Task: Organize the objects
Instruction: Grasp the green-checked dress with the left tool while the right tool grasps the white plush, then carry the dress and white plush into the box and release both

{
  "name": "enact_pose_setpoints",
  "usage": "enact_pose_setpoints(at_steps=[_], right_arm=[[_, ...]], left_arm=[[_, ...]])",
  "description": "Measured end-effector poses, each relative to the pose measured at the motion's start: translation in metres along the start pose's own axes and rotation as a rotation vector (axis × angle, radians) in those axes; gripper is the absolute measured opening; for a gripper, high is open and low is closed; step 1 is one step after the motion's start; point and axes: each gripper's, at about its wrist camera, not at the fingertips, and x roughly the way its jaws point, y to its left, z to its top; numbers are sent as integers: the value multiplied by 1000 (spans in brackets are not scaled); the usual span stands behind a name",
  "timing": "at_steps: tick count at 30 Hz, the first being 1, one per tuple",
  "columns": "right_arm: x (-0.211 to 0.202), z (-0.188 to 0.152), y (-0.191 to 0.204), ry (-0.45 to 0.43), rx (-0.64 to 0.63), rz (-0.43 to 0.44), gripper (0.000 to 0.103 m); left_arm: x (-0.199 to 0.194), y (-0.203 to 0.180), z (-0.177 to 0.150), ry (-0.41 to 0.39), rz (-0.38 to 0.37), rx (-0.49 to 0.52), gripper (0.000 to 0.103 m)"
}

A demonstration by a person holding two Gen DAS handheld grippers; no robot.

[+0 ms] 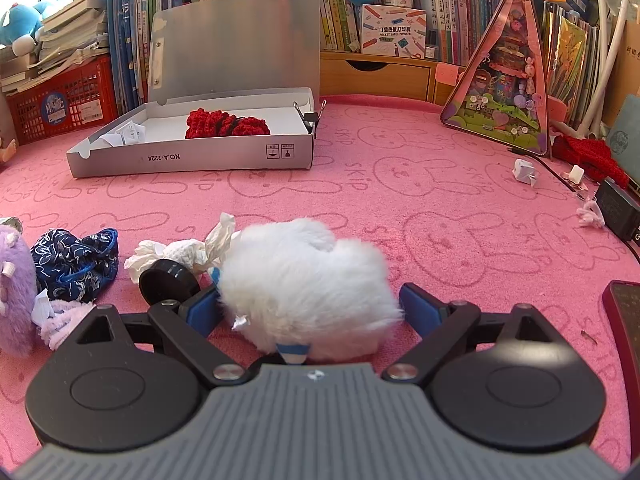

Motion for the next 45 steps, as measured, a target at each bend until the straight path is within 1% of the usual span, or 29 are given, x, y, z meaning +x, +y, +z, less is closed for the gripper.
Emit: enact_pose_setpoints(at_steps=[9, 11, 14, 16, 19, 24, 30, 31, 34, 39, 45], right_arm=[[0, -1, 0, -2, 0, 1, 95], [0, 0, 0, -4, -2, 2, 95], [-2, 1, 1, -11, -10, 7, 91], [-5, 0, 2, -22, -21, 15, 87], [-10, -3, 3, -49, -30, 24, 83], [-15, -4, -3, -86, 2, 52, 76], [-19, -4, -8, -109, 31, 71, 75], [-19, -4, -9, -109, 35, 73, 75], [-19, -2, -12, -92, 51, 89, 75], [-23, 2, -17, -93, 82, 113, 75], [-31, 16, -17, -136, 73, 105, 75]], left_arm=[[-1, -3, 0, -4, 27, 7, 96], [-4, -4, 1, -14, 35, -1, 96], [-9, -7, 3, -39, 46, 4, 94], [-10, -8, 4, -43, 45, 5, 88], [-11, -7, 5, -38, 38, -11, 82], [-14, -8, 4, -39, 43, -9, 78], [-21, -6, 5, -45, 53, -30, 74], [-22, -6, 6, -48, 54, -31, 72], [-26, -4, 8, -55, 60, -37, 71], [-30, -2, 12, -70, 70, -41, 71], [-32, -2, 21, -84, 65, -29, 71]])
